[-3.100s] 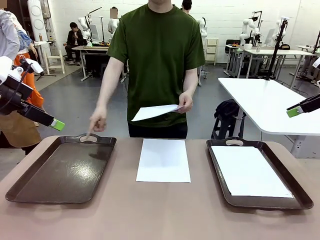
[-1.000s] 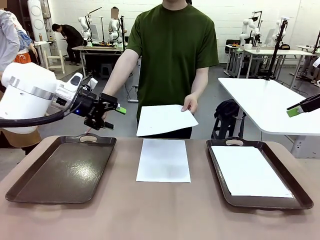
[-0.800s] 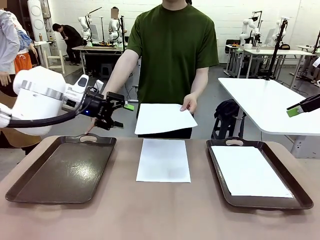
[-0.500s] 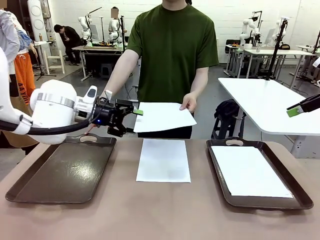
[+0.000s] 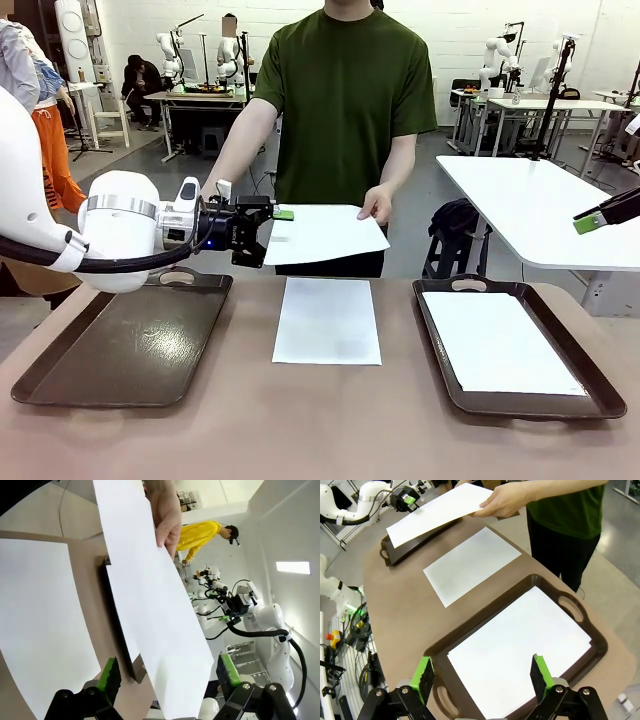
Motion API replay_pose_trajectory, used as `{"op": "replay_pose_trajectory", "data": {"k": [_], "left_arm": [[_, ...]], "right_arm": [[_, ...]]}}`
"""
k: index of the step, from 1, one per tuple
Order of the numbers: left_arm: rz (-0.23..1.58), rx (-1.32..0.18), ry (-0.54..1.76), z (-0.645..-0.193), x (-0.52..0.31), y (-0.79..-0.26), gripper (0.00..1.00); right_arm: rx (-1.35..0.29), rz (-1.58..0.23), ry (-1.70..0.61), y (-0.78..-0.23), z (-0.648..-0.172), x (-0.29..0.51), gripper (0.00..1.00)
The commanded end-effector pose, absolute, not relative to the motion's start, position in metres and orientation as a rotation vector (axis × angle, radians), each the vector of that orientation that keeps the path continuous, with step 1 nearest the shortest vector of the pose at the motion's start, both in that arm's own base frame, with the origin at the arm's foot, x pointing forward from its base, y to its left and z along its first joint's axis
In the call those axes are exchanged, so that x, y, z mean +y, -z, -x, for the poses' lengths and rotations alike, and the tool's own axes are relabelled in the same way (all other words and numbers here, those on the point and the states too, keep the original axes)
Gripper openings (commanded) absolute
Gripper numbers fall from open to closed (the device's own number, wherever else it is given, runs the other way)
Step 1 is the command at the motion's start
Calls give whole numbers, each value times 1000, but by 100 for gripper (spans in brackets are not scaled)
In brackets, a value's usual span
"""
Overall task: Sort the A4 documents.
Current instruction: Receive the A4 Paper.
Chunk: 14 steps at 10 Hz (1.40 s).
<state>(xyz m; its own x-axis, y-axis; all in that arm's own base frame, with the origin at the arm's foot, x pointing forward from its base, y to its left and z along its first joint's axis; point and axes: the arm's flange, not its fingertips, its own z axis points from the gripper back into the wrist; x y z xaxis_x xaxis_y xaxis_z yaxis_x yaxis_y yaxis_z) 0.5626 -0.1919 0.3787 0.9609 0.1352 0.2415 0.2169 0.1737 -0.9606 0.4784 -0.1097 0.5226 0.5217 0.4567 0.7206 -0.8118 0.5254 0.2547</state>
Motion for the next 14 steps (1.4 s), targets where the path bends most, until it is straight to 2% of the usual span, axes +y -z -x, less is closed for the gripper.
{"op": "replay_pose_trajectory", "data": {"k": [1,10,11,12,13,14], "left_arm": [[1431,-309,82,-576,-192,-373,100],[1403,-308,108,-602,-194,-373,100],[1402,-313,149,-599,-196,-374,81],[1410,-312,156,-600,-195,-374,81],[1418,-317,159,-601,-194,-374,62],[1421,-320,162,-601,-193,-375,76]], "right_arm": [[-638,-631,-829,-522,-478,-109,100],[-638,-631,-829,-522,-478,-109,100],[-638,-631,-829,-522,-478,-109,100],[-638,-631,-829,-522,-478,-109,100],[-638,-631,-829,-522,-478,-109,100],[-638,-631,-829,-522,-478,-109,100]]}}
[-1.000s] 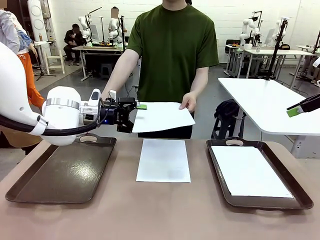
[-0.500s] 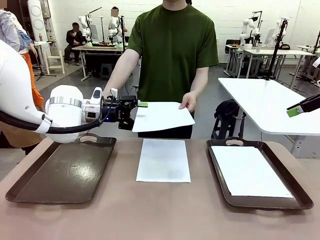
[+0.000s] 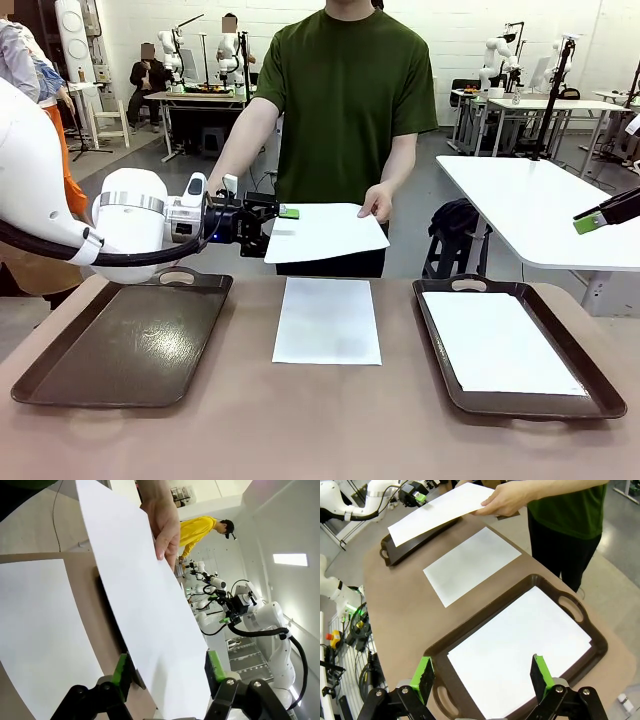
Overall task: Sort the A4 documents.
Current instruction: Receive the A4 Paper.
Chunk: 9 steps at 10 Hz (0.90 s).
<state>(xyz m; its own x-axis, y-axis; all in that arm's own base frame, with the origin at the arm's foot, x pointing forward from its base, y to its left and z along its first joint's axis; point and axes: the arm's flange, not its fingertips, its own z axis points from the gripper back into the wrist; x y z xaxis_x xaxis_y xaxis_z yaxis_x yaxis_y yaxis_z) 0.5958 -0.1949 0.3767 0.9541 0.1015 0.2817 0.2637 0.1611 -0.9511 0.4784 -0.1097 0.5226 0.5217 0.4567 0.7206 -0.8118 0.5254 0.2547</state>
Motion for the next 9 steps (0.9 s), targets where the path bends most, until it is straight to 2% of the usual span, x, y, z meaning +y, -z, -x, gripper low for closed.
{"op": "replay_pose_trajectory", "data": {"k": [1,2,3,4,5,6,7,9], "left_arm": [[1424,-315,159,-602,-194,-376,43],[1422,-316,161,-602,-194,-377,57],[1421,-317,161,-603,-194,-377,24],[1421,-316,166,-603,-194,-377,38],[1427,-306,172,-603,-194,-377,5],[1425,-297,175,-603,-194,-377,19],[1426,-294,177,-603,-193,-377,0],[1422,-289,179,-603,-193,-378,0]], "right_arm": [[-638,-631,-829,-522,-478,-109,100],[-638,-631,-829,-522,-478,-109,100],[-638,-631,-829,-522,-478,-109,100],[-638,-631,-829,-522,-478,-109,100],[-638,-631,-829,-522,-478,-109,100],[-638,-631,-829,-522,-478,-109,100],[-638,-631,-829,-522,-478,-109,100],[-638,-631,-829,-522,-478,-109,100]]}}
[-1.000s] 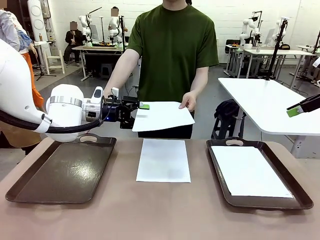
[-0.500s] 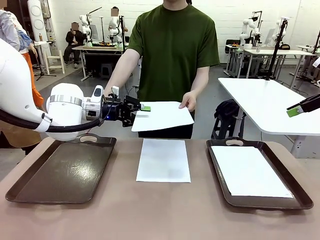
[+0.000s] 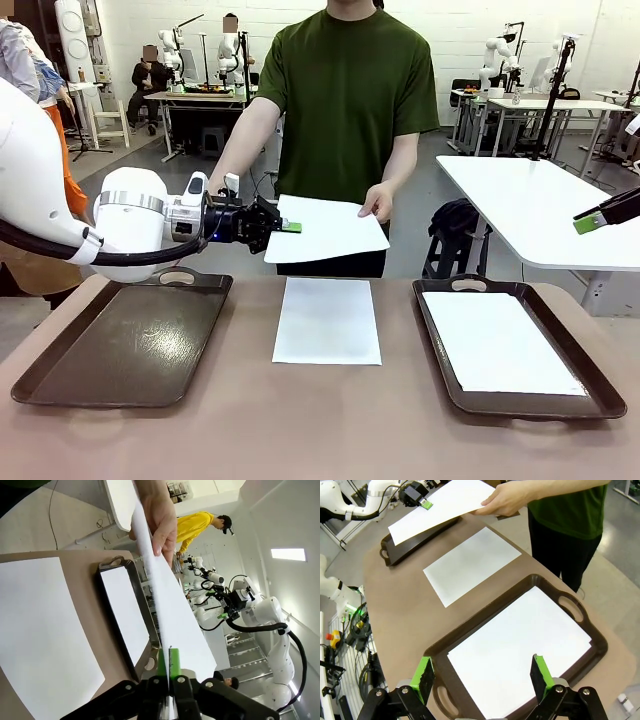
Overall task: Sort the A4 documents.
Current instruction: Receive the A4 Paper.
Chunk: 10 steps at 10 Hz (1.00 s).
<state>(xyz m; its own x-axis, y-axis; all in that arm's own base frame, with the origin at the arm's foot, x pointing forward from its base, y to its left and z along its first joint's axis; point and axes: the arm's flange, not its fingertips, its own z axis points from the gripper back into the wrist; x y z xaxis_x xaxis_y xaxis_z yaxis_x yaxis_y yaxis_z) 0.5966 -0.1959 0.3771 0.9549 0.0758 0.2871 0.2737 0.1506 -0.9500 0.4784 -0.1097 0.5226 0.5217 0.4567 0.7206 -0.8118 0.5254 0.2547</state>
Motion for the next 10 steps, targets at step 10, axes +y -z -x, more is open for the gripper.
{"op": "replay_pose_trajectory", "data": {"k": [10], "left_arm": [[1414,-291,157,-597,-195,-378,0]], "right_arm": [[-638,-631,-829,-522,-478,-109,100]]}}
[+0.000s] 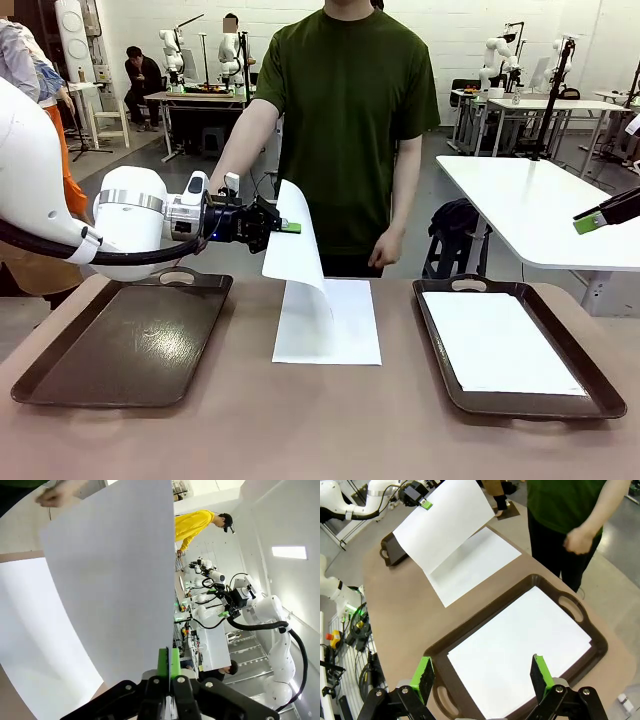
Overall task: Sort the A4 documents.
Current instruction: Receive the A4 Paper, then place the A4 Paper in the designated Handle tray.
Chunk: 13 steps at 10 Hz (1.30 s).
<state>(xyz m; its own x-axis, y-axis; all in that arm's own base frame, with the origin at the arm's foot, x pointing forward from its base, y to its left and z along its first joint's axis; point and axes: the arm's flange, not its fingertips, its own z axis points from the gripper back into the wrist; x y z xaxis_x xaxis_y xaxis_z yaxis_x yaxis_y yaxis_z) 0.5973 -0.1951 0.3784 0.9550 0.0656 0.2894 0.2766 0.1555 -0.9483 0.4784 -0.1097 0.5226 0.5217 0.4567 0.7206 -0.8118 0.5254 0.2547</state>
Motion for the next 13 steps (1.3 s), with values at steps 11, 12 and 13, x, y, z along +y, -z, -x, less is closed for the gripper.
{"op": "replay_pose_trajectory", "data": {"k": [11,12,13], "left_arm": [[1356,-294,245,-574,-170,-408,1],[1317,-317,281,-559,-153,-433,1],[1312,-289,327,-545,-137,-452,1]], "right_arm": [[-638,-631,-829,-522,-478,-109,100],[-638,-631,-829,-522,-478,-109,100],[-638,-631,-829,-522,-478,-109,100]]}}
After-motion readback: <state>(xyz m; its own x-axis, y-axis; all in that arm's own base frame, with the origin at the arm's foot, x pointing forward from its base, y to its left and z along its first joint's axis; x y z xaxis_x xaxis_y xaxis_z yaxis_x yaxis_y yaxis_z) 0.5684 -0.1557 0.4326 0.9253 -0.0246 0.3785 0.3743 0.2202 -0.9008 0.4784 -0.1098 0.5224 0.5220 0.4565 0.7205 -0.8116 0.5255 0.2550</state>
